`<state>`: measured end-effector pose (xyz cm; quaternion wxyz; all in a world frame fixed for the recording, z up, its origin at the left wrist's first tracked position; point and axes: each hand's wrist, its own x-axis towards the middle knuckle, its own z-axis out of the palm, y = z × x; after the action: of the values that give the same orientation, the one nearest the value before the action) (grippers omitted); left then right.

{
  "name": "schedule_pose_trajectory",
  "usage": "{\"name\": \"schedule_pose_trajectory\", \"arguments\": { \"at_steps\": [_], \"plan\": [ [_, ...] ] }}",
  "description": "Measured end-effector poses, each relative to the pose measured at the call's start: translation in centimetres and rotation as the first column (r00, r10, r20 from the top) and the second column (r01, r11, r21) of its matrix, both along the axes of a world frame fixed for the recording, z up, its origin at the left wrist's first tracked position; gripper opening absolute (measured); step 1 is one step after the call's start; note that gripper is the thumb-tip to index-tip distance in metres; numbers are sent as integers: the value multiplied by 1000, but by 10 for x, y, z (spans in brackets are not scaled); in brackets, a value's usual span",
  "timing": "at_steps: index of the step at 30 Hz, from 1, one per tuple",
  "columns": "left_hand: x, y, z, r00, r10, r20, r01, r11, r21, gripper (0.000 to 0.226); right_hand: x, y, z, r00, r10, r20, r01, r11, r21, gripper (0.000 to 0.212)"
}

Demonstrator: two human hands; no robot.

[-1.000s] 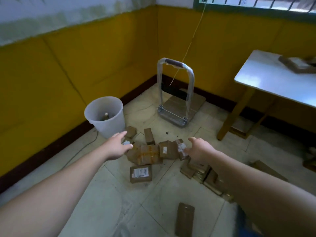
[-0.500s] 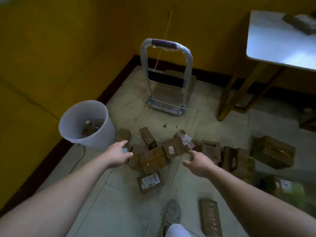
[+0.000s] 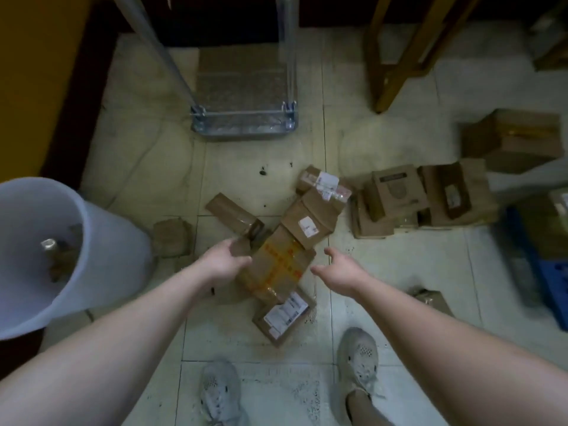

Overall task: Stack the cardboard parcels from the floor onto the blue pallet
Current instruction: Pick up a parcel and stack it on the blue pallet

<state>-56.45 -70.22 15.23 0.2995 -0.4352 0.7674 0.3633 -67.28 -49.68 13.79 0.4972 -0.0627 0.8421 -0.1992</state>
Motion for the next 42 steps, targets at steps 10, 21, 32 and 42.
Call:
{"name": "schedule_pose_trajectory", "arguments": {
  "at_steps": [10, 21, 32, 42],
  "plan": [
    [8, -7, -227, 993, 109, 36, -113, 985, 128, 77, 82, -46, -228, 744, -566, 356, 559, 818, 131, 63],
    [51, 0, -90, 973, 229, 17, -226, 942, 249, 49, 100, -36, -81, 796, -557, 236, 557, 827, 72, 64],
    [43, 24, 169, 946, 175, -272, -38, 896, 443, 79, 105, 12, 197, 790, -613, -31, 591, 773, -229, 62],
    [-11, 193, 329, 856, -9, -518, 226, 906, 357, 49, 92, 193, 351, 666, -700, -260, 570, 701, -428, 70]
  ]
}}
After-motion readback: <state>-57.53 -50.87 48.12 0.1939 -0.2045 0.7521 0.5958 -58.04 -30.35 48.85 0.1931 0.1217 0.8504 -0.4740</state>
